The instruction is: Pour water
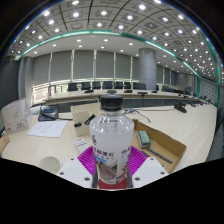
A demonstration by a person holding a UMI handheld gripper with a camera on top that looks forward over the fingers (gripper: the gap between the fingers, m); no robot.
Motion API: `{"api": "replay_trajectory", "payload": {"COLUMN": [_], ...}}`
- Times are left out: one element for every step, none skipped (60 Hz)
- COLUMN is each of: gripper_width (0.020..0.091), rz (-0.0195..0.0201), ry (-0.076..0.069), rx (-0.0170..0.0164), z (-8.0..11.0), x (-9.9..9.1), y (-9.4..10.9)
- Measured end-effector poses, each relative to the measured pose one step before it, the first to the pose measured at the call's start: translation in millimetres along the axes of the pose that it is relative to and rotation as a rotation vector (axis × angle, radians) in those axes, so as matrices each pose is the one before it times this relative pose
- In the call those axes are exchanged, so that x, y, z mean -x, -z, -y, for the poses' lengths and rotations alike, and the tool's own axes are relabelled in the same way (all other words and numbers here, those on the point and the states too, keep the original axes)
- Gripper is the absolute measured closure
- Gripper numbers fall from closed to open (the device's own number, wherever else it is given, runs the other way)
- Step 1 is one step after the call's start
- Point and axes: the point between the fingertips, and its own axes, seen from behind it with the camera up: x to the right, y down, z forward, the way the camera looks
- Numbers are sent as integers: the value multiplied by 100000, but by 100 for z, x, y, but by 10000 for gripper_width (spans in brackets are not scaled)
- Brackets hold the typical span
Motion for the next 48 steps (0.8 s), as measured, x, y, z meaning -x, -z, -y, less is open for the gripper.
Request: {"api": "replay_trajectory", "payload": {"gripper_width": [713, 712, 712, 713, 713, 711, 712, 713, 712, 705, 706, 706, 704, 703, 695, 688, 680, 668, 655, 645, 630, 614, 599, 586, 573, 561, 553, 543, 528, 502, 464, 415, 359, 304, 254, 228, 251, 265, 263, 257, 247, 235, 239, 243, 245, 243, 244, 244], "rz": [-173, -60, -17, -80, -170, -134, -116, 149, 243, 211, 68, -46, -2, 25, 172, -63, -173, -171, -7, -20, -13, 95, 96, 141, 112, 93, 131, 158, 176, 203, 221, 194, 353, 122, 112, -6, -194, -408, -420, -400, -344, -319, -487, -104, -169, -193, -124, -288], "ry": [468, 398, 326, 277, 277, 232, 39, -163, -295, -387, -450, -467, -418, -359, -225, -264, -176, -124, -101, 98, 180, 29, -114, -169, -219, -184, -151, -105, -105, -97, -192, -85, -118, -180, -321, -441, -505, -569, -404, -288, -246, -251, -341, -68, -56, 175, 277, 308], "rx": [278, 459, 541, 463, 266, 121, 171, 136, 171, 249, 276, 344, 362, 292, 503, -1989, -1091, 92, -687, -489, -240, -406, -263, -43, -42, 370, 510, 951, 1080, 952, 613, 265, 367, 312, 278, 471, 686, 855, 816, 683, 535, 400, 371, 438, 411, 387, 332, 252], "z": [-531, -479, -449, -410, -396, -365, -419, -315, -338, -312, -334, -339, -336, -322, -451, 294, 111, -157, 64, 18, -25, 17, 8, -10, -9, 70, -52, -143, -157, -84, -139, 3, 97, 178, 126, 67, 37, 11, 9, 68, 78, 118, 120, 50, 122, 79, 142, 151], "x": [-263, -117, -58, -96, -119, -84, 82, -24, 8, -40, -48, -76, -55, 77, 0, 53, -59, -15, 23, 20, 13, -10, 21, 5, 2, -94, -31, -27, -10, 23, 79, -92, 81, 99, 51, 1, 12, -34, -34, -9, 9, 15, -8, -118, 230, 94, 111, 112], "y": [3, -159, -163, -134, -116, -72, -459, 117, -50, -53, -57, -52, -43, -527, 8, 298, 71, 72, 72, 81, 45, -301, 82, 68, 52, -58, 74, 44, 64, 73, 217, -257, 243, 317, 241, 244, 240, 316, 332, 337, 402, 378, 427, 150, 746, 581, 546, 572]}}
